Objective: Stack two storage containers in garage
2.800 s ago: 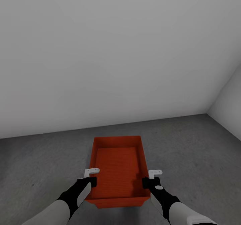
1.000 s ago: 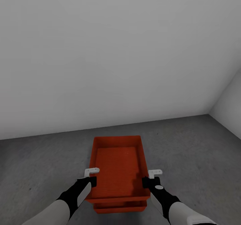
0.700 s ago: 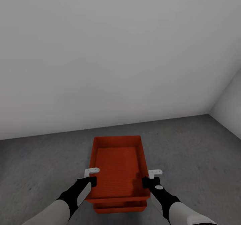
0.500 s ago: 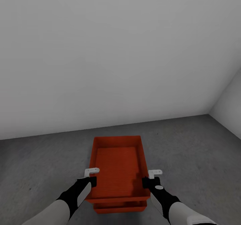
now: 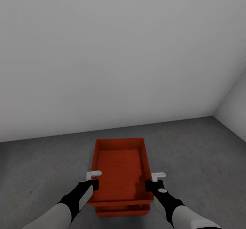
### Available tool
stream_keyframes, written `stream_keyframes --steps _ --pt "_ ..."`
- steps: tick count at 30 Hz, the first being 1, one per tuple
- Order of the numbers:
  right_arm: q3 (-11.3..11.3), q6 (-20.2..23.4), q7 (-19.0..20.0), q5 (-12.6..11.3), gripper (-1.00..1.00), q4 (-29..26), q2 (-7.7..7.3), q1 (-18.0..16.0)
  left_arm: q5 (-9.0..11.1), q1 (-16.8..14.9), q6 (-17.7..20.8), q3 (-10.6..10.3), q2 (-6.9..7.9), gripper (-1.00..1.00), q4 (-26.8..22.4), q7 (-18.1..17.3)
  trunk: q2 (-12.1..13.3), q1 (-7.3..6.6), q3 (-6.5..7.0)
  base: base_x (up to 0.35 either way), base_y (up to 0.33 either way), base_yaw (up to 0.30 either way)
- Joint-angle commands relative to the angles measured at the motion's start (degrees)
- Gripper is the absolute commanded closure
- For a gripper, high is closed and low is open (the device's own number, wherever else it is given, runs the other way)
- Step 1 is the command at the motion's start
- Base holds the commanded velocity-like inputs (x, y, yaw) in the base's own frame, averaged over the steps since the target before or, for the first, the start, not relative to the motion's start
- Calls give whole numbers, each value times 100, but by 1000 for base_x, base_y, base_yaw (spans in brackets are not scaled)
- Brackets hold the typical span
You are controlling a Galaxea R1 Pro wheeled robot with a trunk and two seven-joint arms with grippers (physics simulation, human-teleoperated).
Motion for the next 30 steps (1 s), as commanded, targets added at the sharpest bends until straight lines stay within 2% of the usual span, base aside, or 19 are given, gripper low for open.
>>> stream_keyframes --steps 1,9,30 --pt "-5 -22 -309 25 100 62 -76 1 -147 -8 -274 198 10 100 -24 78 -2 -2 -4 -116 0 0" --pt "-3 -22 -309 25 100 63 -76 1 -158 -8 -270 198 7 100 -26 77 -2 -2 -4 -150 0 0" --pt "-2 -22 -309 40 100 63 -76 1 -165 -8 -278 198 11 100 -8 77 -2 -2 -4 15 0 0"
